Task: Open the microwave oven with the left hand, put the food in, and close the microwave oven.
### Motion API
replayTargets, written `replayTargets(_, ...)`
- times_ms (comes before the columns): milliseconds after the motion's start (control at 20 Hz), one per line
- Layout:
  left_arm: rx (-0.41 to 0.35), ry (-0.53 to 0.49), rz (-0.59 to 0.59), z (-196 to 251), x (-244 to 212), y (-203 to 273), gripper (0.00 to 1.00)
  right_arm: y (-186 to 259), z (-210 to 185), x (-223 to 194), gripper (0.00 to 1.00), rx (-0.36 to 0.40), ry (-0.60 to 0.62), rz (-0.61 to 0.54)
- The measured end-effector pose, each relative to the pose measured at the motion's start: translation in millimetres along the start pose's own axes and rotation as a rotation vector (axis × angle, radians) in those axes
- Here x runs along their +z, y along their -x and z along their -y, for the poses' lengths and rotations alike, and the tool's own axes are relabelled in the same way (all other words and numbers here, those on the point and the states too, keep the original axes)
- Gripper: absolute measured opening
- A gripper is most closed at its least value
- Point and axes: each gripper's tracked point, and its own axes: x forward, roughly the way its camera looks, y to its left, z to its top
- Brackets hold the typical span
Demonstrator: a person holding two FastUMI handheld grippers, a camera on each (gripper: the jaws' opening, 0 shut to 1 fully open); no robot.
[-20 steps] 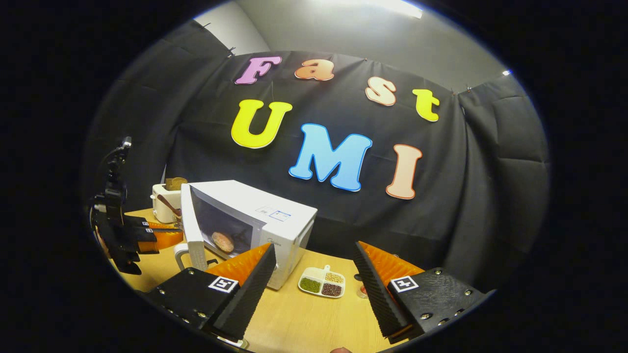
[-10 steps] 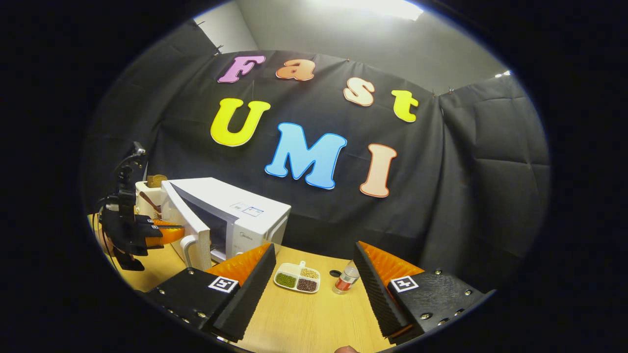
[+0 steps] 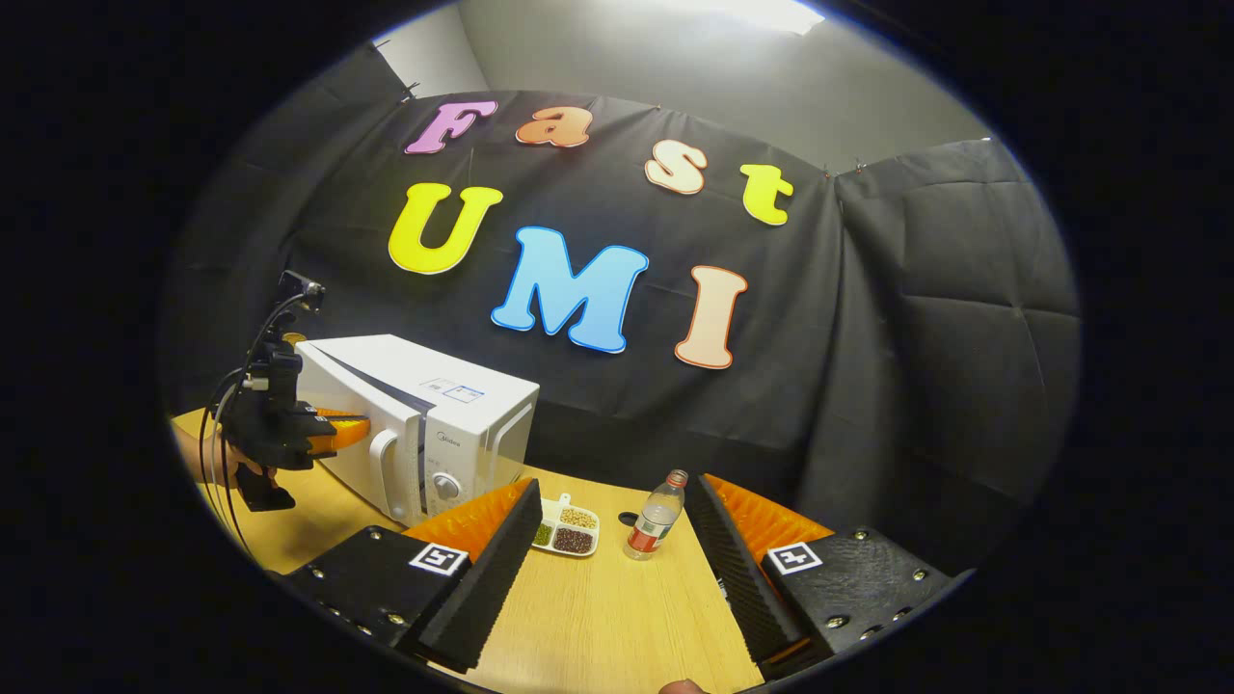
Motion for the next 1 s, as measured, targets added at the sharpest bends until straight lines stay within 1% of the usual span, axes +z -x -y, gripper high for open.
replayTargets(150, 0.019, 0.012, -0.008, 1, 4, -15, 0.07, 5, 13, 0, 0.97, -0.012, -0.008, 0.004)
replayTargets(200, 0.042, 0.018, -0.023, -2, 2, -19, 0.07, 7, 16, -2, 0.97, -0.012, -0.010, 0.003)
replayTargets(300, 0.068, 0.023, -0.014, 1, 5, -21, 0.08, 11, 19, -2, 0.97, 0.001, -0.009, 0.008)
replayTargets(350, 0.077, 0.008, -0.008, 2, 9, -24, 0.00, 11, 19, -2, 0.97, 0.013, -0.010, 0.014)
replayTargets(400, 0.098, -0.005, -0.063, 1, 1, -30, 0.00, 11, 18, -2, 0.97, 0.027, -0.013, 0.018)
replayTargets(450, 0.107, 0.011, -0.064, 1, 1, -26, 0.07, 11, 17, -2, 0.97, 0.042, -0.017, 0.024)
replayTargets(500, 0.091, 0.017, -0.048, 9, 6, -27, 0.05, 11, 18, 0, 0.97, 0.055, -0.025, 0.036)
replayTargets(600, 0.106, -0.015, -0.024, 14, 21, -13, 0.11, 12, 14, 2, 0.97, 0.088, -0.050, 0.054)
replayTargets(650, 0.106, -0.018, 0.002, 19, 32, -3, 0.12, 12, 13, 3, 0.97, 0.101, -0.058, 0.062)
replayTargets(750, 0.117, -0.020, 0.041, 27, 52, 22, 0.11, 14, 14, 5, 0.97, 0.127, -0.075, 0.083)
replayTargets(800, 0.129, -0.023, 0.058, 31, 61, 36, 0.07, 14, 13, 7, 0.97, 0.143, -0.086, 0.094)
replayTargets(850, 0.139, -0.027, 0.075, 34, 69, 51, 0.11, 15, 13, 8, 0.97, 0.154, -0.096, 0.102)
replayTargets(900, 0.150, -0.031, 0.092, 39, 75, 65, 0.07, 14, 13, 8, 0.97, 0.163, -0.106, 0.108)
replayTargets(950, 0.160, -0.033, 0.109, 42, 83, 80, 0.11, 16, 12, 9, 0.97, 0.178, -0.117, 0.113)
replayTargets(1000, 0.169, -0.036, 0.118, 47, 88, 95, 0.08, 16, 10, 8, 0.97, 0.192, -0.124, 0.115)
